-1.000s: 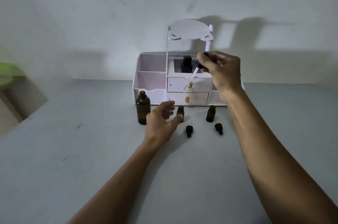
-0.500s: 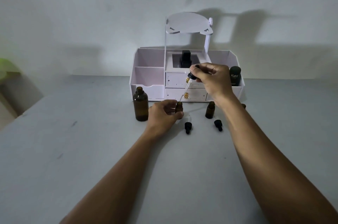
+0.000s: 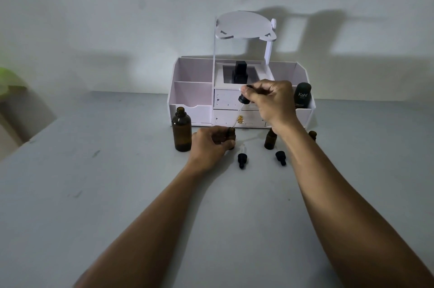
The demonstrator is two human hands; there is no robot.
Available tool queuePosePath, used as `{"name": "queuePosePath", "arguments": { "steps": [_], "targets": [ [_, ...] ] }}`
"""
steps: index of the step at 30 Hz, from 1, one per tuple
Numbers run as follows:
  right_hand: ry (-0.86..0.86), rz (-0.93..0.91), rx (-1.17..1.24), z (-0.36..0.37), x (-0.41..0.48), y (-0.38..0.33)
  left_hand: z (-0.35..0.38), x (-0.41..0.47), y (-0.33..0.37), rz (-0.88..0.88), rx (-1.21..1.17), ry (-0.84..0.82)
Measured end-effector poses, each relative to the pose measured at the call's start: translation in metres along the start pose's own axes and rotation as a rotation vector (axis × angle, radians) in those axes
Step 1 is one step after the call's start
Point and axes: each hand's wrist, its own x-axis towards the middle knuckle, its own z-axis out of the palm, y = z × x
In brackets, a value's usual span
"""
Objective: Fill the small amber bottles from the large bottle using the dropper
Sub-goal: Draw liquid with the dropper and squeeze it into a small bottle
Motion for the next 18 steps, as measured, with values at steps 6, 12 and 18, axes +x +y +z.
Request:
{"name": "queuePosePath", "arguments": {
  "steps": [6, 12, 18],
  "targets": [
    [-0.006, -0.027, -0.023, 0.0, 0.0, 0.0, 0.0, 0.0, -0.001, 0.003, 0.004, 0.006],
    [-0.052, -0.023, -0.041, -0.001, 0.0, -0.004, -0.001, -0.004, 0.004, -0.014, -0.007, 0.023],
    [-0.016, -0.06, 0.09, -0.003, 0.0, -0.026, -0.012, -0.024, 0.005, 0.014, 0.033, 0.05]
  ]
}}
